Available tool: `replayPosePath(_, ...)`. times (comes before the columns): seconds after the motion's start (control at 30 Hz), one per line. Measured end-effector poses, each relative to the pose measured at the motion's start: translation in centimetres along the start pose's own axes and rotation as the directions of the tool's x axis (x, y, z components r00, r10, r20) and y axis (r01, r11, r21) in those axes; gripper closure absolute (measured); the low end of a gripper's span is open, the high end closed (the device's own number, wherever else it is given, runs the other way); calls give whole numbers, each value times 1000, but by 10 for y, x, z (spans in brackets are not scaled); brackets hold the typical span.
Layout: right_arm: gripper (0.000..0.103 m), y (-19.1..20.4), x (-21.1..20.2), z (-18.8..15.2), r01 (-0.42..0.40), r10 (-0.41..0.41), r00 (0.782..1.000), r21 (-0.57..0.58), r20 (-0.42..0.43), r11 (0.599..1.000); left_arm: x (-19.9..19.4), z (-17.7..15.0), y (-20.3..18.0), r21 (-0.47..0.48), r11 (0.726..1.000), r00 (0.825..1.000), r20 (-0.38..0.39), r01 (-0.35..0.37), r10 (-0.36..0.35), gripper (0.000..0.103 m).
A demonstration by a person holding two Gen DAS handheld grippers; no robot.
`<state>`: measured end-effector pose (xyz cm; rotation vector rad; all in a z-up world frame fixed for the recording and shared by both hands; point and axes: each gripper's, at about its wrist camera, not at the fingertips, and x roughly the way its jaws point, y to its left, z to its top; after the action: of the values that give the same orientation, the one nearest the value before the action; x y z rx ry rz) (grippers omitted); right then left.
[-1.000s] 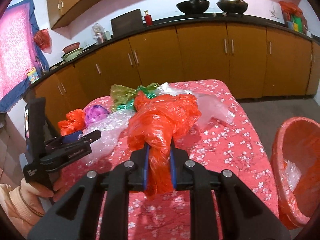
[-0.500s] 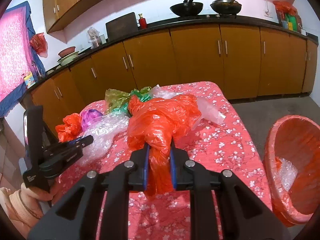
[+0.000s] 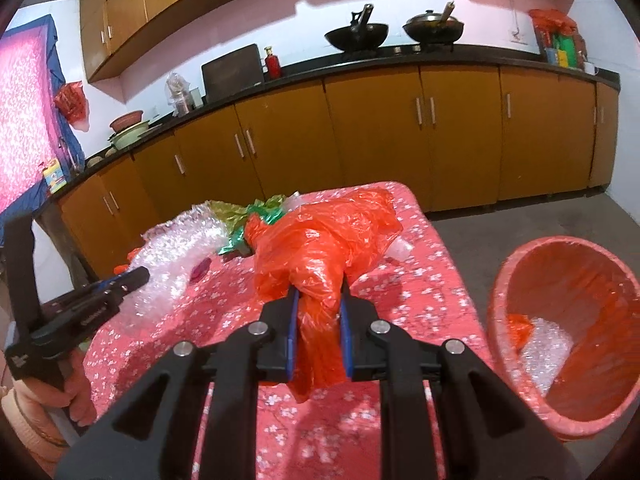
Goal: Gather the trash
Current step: 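Carry the red bag and bubble wrap over the orange basket and open both grippers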
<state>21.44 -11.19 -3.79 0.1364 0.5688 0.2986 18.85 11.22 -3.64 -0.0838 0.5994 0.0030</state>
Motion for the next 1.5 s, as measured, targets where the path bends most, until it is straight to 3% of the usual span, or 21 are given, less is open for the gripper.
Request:
replayPosePath(0.33,85,-50,-43,3,110,-112,992,38,56,993,-19,18,-66,63,991,991,58,121,-125,89)
replayPosePath(0.77,85,-134,-79,-6,275,-283,956,109,70,955,-13,16,-147,126,955,961,26,270,-275,89)
replayPosePath(1.0,85,-173,-92,-14,333,-345,937,153,59,931,-11,9,-179,165,935,948,-1,315,-319,89)
replayPosePath(1.5,85,-196,-99,-24,372,-384,922,166,43,913,-4,2,-213,203,912,934,-41,357,-356,89)
